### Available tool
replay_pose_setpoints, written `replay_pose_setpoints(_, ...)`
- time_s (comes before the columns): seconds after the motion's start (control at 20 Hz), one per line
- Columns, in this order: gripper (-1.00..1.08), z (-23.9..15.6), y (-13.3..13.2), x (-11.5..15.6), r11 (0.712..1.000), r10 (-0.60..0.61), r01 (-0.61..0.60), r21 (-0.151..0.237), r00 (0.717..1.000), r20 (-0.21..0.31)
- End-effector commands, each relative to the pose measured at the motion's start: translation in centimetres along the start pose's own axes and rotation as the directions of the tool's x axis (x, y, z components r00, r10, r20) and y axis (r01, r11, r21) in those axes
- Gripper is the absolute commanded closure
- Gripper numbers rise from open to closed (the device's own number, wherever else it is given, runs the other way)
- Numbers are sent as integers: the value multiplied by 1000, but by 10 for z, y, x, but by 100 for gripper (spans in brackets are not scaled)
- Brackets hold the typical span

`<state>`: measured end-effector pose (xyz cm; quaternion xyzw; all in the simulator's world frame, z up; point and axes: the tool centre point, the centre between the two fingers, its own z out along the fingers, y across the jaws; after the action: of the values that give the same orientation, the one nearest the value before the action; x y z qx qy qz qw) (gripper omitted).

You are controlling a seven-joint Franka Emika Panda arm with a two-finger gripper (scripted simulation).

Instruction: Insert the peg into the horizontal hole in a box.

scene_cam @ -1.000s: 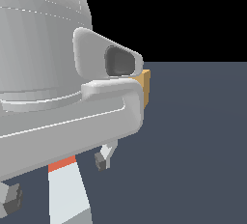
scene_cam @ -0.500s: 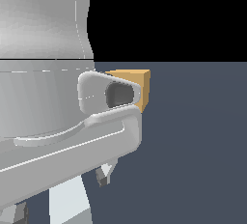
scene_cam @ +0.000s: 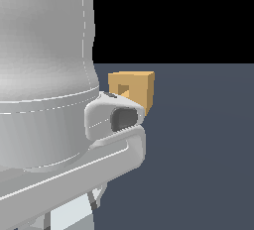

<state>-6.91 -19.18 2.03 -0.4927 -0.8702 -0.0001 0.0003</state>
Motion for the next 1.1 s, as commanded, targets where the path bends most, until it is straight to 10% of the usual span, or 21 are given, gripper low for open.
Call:
replay_pose_setpoints(0.0, 108, 0, 0, 0, 1000, 0, 0, 0, 1000, 1)
replay_pose_setpoints(1.05, 108, -8, 4, 29, 994, 107, -107, -1, 994, 0)
